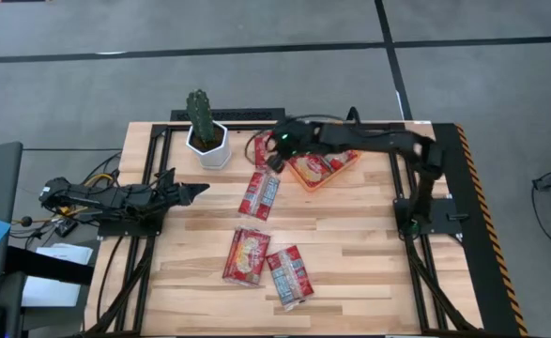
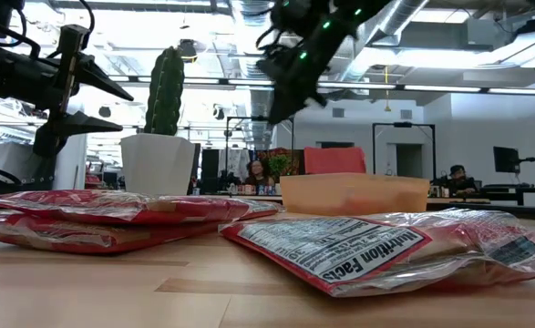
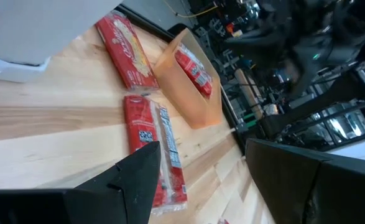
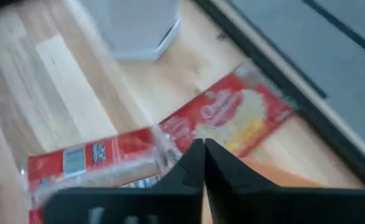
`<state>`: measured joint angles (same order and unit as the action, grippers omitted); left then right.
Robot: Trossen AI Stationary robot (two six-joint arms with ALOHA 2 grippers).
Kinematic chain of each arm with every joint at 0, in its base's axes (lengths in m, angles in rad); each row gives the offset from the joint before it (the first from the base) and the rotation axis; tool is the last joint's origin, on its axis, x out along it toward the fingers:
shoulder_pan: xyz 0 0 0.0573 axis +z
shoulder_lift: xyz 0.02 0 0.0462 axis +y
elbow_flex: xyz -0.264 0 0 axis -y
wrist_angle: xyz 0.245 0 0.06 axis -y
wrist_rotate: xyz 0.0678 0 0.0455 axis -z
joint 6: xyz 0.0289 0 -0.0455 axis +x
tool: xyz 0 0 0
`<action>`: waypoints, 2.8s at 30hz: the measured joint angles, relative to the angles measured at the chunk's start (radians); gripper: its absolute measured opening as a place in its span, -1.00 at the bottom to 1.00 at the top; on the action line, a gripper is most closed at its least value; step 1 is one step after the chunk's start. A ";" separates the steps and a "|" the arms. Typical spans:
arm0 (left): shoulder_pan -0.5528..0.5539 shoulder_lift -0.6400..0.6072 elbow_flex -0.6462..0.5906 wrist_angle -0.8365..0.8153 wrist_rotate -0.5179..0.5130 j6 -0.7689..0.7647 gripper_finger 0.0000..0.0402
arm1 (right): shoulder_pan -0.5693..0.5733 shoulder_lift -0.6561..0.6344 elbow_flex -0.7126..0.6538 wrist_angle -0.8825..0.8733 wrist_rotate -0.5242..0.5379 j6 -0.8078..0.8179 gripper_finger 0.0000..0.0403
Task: Sort popcorn bags into baskets
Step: Adjust the popcorn bag
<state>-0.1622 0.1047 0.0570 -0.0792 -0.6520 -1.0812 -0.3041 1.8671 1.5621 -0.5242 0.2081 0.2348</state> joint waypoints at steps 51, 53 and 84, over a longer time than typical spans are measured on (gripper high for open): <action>0.412 1.746 1.272 -0.211 0.280 1.371 -1.00 | 0.201 -0.468 0.461 -0.771 0.393 0.119 -0.96; 0.455 1.761 1.272 -0.207 0.282 1.409 -1.00 | 0.219 -0.484 0.461 -0.797 0.418 0.149 -0.94; 0.450 1.919 1.275 -0.585 0.847 1.263 -1.00 | 0.274 -0.484 0.461 -0.830 0.488 0.177 -0.87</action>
<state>0.2874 2.0237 1.3321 -0.6645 0.1950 0.1815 -0.0300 1.3834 2.0232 -1.3540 0.6959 0.4114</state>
